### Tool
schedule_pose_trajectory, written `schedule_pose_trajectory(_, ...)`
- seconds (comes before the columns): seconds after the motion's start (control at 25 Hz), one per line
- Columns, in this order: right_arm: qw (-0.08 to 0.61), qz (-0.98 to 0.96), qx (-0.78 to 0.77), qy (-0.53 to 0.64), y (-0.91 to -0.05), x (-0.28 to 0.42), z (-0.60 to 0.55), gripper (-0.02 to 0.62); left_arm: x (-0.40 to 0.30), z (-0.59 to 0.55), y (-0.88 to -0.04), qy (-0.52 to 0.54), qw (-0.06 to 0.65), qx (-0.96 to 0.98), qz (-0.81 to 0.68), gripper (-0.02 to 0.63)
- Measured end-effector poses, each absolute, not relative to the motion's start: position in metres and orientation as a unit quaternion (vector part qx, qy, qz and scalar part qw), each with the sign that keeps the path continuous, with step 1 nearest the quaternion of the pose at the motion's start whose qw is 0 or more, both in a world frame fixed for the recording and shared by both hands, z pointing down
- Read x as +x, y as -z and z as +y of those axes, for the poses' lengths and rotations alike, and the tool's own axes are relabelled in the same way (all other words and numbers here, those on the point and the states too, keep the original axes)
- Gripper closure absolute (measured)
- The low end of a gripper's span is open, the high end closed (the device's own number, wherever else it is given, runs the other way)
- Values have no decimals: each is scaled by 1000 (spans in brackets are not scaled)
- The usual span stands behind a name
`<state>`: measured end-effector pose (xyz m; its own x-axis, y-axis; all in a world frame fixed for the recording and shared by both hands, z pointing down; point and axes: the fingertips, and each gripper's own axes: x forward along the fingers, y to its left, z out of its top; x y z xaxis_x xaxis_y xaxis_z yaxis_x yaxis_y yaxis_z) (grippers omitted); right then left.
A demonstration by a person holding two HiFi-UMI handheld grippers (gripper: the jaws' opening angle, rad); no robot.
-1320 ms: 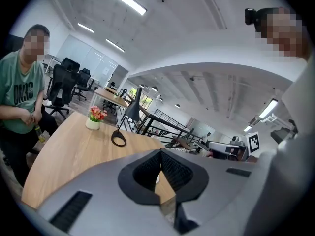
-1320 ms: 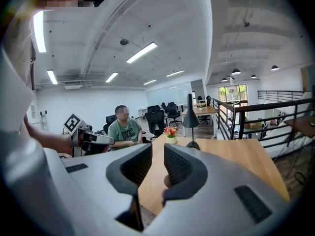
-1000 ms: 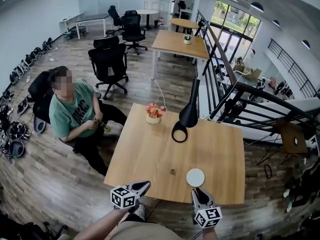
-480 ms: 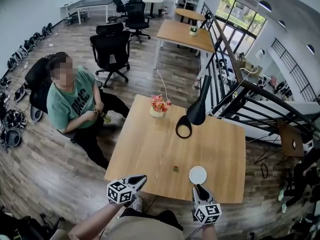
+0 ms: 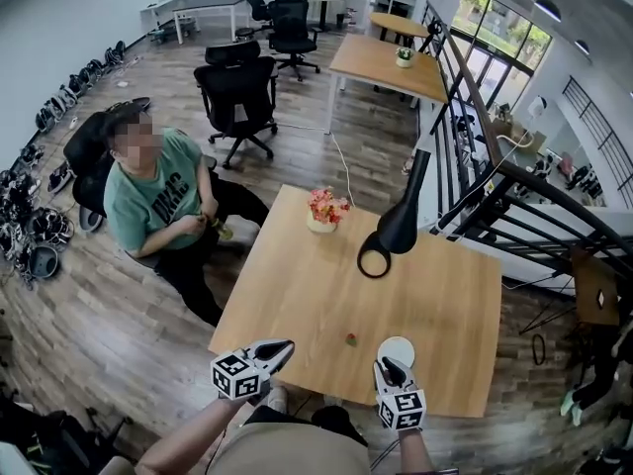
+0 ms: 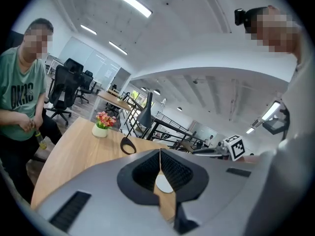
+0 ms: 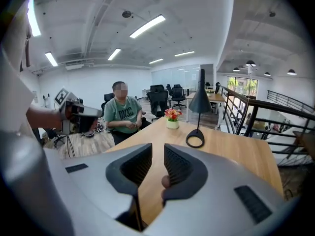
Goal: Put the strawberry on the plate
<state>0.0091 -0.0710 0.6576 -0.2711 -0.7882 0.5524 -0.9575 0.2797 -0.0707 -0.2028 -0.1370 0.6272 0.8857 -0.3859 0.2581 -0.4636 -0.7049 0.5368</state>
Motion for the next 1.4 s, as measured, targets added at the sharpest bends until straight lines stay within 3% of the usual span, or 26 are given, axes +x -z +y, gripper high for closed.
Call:
schedule_pose_trajectory(0.36, 269, -798, 500, -199, -731, 45, -108, 531, -169, -150, -624, -48, 282, 919, -273, 603)
schedule_pose_trajectory(0.52, 306, -809, 453, -215, -776, 44, -114, 494, -147, -153, -636, -64, 288, 913, -282, 603)
schedule_pose_trajectory(1.12, 394, -820, 345, -229, -900, 23, -129, 491, -90, -140, -661, -133, 296, 897, -299, 601)
schedule_pose_trajectory(1.2, 400, -823, 330, -232, -915, 17, -131, 430, -88, -138, -660, -135, 294, 897, -301, 601)
schedule_pose_trajectory(1.4, 429, -819, 323, -205, -943, 13, -141, 431, -94, -137, -659, -132, 300, 885, -330, 601)
